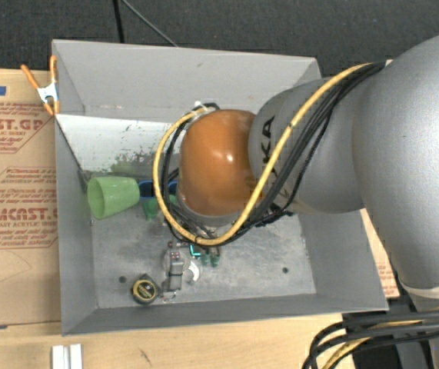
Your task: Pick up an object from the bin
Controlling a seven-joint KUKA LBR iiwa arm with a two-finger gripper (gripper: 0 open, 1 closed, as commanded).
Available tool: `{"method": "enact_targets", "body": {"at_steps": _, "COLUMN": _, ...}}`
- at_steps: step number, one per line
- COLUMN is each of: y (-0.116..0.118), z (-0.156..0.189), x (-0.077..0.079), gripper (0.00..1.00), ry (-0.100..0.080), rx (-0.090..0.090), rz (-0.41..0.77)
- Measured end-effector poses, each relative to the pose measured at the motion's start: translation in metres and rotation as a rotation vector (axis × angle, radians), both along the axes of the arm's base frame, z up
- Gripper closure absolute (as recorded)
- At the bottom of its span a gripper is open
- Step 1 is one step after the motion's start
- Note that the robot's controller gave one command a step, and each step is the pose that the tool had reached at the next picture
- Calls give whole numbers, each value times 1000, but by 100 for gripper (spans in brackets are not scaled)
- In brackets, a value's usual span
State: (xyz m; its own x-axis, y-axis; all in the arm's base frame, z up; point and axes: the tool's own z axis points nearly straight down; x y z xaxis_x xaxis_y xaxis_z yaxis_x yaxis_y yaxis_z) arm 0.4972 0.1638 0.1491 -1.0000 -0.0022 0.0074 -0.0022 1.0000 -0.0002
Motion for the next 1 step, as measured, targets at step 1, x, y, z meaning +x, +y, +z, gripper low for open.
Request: {"method": "enact_targets", "body": {"at_steps": 1, "y": 15, "z": -79, "x": -11, "gripper": 0, "ry": -14, "rx": 4, "rz": 438}}
